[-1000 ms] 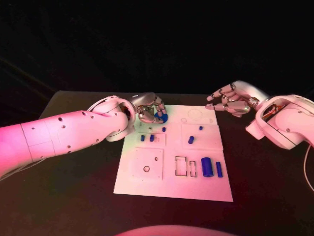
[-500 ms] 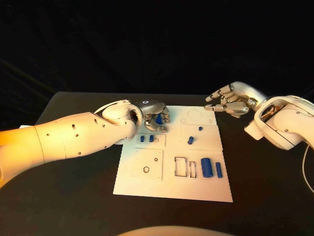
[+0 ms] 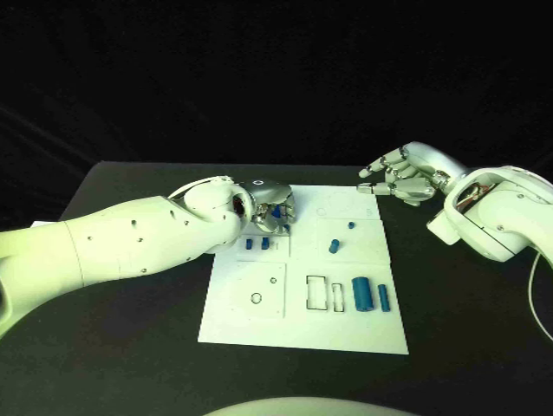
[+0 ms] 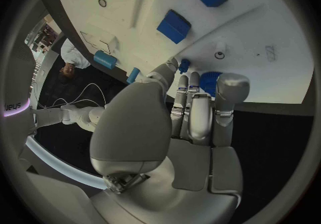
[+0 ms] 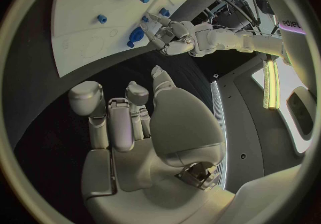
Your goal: Assemble the parts on the task board
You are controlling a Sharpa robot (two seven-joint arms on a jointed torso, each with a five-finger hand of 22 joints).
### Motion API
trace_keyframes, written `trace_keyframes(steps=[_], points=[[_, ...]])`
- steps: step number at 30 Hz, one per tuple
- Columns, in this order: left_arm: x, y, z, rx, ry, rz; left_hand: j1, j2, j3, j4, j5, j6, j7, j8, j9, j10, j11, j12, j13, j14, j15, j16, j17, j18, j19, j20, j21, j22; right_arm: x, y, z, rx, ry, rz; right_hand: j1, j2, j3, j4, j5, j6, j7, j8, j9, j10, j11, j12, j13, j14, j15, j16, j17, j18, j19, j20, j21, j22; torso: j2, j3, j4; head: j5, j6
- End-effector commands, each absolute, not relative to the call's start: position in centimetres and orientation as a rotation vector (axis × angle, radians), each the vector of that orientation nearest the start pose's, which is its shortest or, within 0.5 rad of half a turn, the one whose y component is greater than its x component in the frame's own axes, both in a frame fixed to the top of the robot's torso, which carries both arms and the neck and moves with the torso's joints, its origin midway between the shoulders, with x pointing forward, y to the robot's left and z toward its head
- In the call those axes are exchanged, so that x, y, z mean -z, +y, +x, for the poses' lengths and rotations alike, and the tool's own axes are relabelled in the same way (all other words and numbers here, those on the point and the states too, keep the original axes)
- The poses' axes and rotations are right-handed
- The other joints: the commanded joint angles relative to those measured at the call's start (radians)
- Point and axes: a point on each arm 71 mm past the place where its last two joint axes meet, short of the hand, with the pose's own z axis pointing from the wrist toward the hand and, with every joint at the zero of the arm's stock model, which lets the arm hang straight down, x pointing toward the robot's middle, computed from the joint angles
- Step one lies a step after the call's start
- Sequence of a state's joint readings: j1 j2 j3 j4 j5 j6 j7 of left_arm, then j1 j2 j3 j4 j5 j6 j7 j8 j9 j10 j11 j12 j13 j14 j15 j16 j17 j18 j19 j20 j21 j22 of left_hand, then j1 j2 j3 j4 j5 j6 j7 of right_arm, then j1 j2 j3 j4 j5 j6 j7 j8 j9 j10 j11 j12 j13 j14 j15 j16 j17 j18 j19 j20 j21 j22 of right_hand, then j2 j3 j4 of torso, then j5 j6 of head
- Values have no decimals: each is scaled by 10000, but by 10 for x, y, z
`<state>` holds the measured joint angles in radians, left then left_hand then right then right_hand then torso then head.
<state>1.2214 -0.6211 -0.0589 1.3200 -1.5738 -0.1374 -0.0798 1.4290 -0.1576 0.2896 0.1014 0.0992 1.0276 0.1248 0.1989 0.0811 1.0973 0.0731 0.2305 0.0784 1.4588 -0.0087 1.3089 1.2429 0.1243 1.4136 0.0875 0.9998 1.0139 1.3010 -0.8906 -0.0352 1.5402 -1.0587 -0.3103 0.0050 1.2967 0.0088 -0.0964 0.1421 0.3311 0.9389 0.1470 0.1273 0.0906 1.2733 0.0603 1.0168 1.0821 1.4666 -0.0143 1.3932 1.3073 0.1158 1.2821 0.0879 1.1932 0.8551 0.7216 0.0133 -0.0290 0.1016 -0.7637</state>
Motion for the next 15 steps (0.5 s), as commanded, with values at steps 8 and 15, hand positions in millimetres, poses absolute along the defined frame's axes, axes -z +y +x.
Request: trace_keyframes(steps=[8, 15], points=[[206, 134, 518, 5640, 18032, 4212, 202, 122, 322, -39, 17, 144, 6, -145, -38, 139, 2, -167, -74, 264, -8, 168, 74, -148, 103, 8, 341, 339, 133, -217, 498, -8934, 16407, 1277, 106, 30, -31, -21, 34, 0, -46, 53, -17, -29, -68, 31, 0, 544, -97, -29, 210, 132, 10, -83, -55, -3, 6, -3, -3, -30, -10], [209, 134, 518, 5633, 18230, 4170, 227, 142, 579, -65, 7, 317, -14, -206, -37, 349, -33, -238, -81, 296, -32, 303, 147, -206, 154, 1, 762, 777, 133, -217, 498, -8938, 16417, 1272, 118, 36, -29, -23, 38, 1, -46, 55, -17, -23, -69, 42, 9, 546, -97, -23, 218, 131, 13, -84, -52, 2, -4, -1, 11, -37, -48]])
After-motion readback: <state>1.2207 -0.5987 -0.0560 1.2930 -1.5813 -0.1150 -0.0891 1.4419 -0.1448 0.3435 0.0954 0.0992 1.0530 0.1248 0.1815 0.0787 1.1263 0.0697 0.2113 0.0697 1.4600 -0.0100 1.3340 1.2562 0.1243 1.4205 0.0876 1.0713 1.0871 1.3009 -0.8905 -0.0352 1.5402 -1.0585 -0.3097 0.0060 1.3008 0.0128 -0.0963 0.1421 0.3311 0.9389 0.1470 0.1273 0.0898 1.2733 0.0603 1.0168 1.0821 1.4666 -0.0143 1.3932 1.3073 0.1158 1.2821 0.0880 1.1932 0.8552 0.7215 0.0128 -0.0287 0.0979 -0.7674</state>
